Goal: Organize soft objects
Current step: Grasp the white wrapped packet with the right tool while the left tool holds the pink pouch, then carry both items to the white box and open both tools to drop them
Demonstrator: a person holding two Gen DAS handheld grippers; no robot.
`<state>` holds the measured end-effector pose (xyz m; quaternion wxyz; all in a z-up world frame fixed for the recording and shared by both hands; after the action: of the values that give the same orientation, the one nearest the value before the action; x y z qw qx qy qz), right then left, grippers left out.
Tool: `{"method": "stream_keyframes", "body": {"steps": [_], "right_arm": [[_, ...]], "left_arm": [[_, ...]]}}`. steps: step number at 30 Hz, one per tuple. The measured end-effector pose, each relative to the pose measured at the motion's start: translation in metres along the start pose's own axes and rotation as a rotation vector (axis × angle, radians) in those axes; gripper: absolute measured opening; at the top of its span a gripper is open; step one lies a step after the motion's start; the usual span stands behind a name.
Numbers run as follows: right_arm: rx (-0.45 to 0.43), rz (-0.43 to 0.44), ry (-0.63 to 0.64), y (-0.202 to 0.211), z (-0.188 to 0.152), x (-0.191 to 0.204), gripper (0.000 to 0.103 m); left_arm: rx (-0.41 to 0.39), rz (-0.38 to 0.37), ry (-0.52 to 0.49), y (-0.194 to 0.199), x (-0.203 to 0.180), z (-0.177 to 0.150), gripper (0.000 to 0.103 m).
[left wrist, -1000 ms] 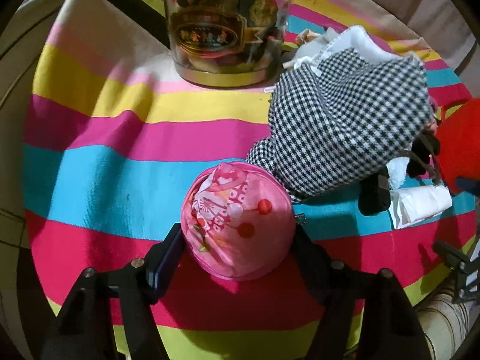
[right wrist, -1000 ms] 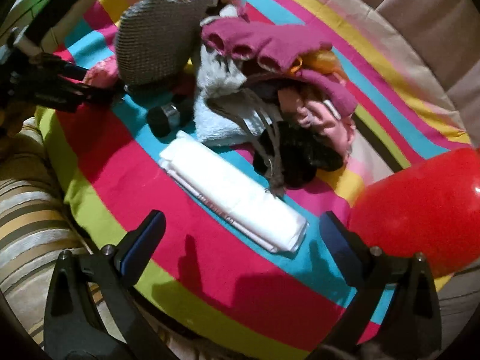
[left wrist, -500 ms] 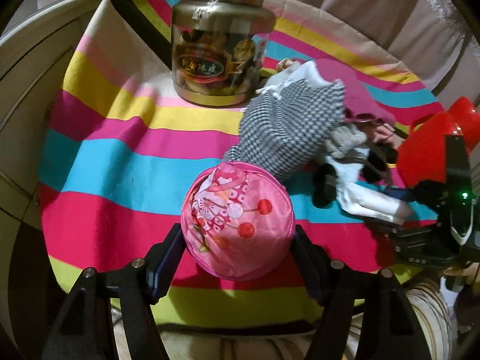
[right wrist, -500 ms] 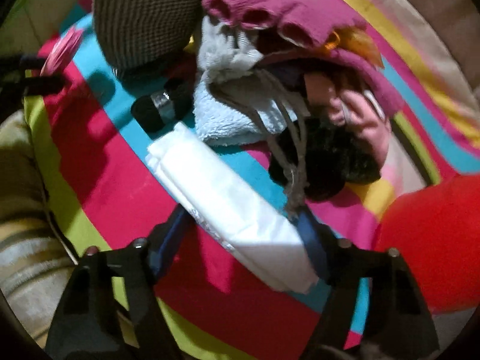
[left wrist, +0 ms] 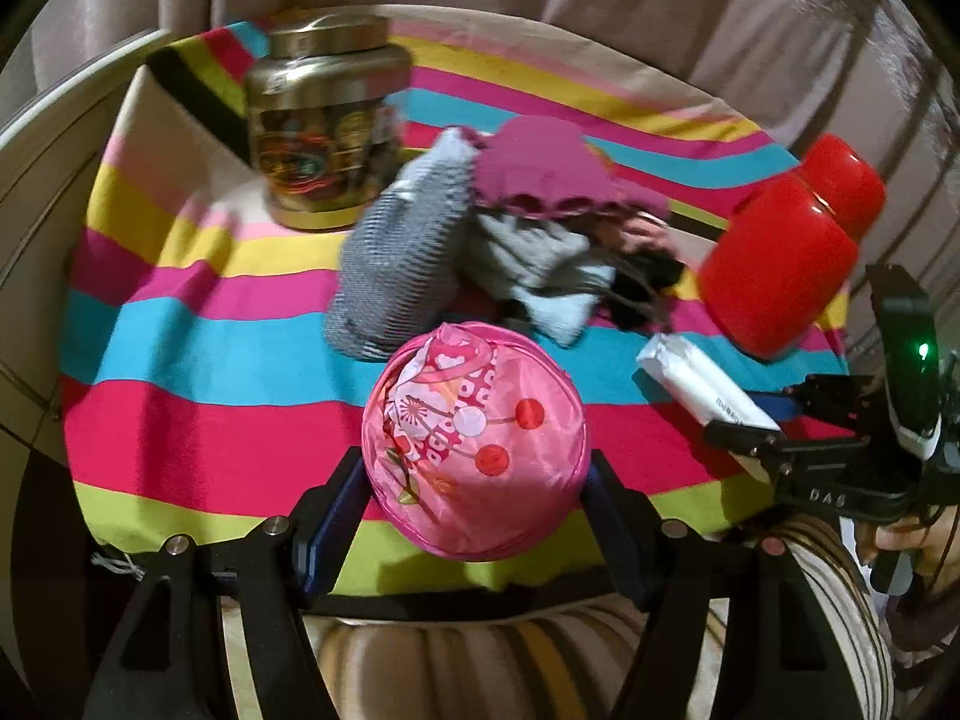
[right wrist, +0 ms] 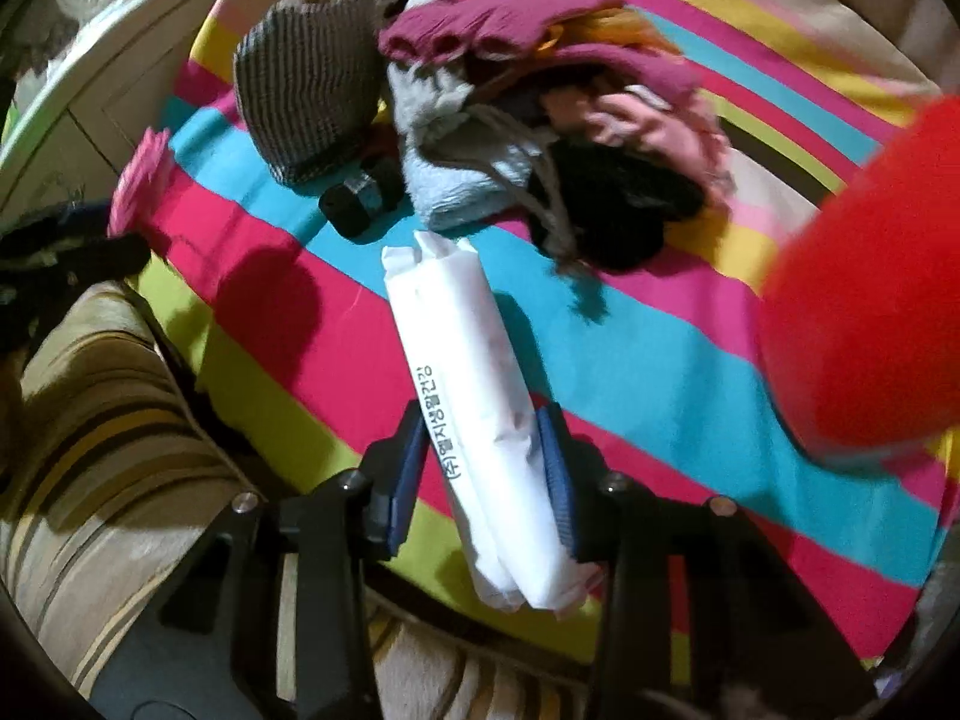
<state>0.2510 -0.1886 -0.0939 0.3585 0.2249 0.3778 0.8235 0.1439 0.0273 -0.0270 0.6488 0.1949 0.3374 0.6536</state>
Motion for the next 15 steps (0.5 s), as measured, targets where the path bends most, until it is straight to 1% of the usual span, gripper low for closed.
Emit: {"method": "stream_keyframes", "body": {"steps": [4,6,8,11,15], "right_arm": [[-0.047,-0.026,-0.062,0.032,0.001,-0.013,0.041],[-0.080,-0.054,-0.107,0.060,-0.006,-0.022,0.041],[-0.108,-0.088,-0.150,0.088,-0.011,-0.018,0.041],[-0.138,-0.160,-0.227,0.129,-0.031,-0.037,0.041],[-0.171,-0.262,-0.321,0.171,-0.067,-0.065,0.041]], "left_arm": [[0.001,-0.061,-0.027,0.008,-0.033,-0.003,0.071],[0.006,-0.094,-0.053,0.011,-0.053,-0.005,0.071],[0.015,-0.142,-0.089,0.014,-0.080,-0.009,0.071],[0.029,-0.211,-0.137,0.018,-0.119,-0.016,0.071],[0.054,-0.315,-0.218,0.023,-0.185,-0.030,0.071]]}}
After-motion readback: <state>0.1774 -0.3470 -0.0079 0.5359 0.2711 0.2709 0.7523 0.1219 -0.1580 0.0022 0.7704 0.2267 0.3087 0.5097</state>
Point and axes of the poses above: each gripper's, at about its wrist camera, not at the fingertips, and y roughly against the way its jaws point, x to its left, z to its top, the point moved 4 cm from there along -y, roughly the way its jaws point, and after that the axes turned 13 degrees about -x, right-handed, at the moved point
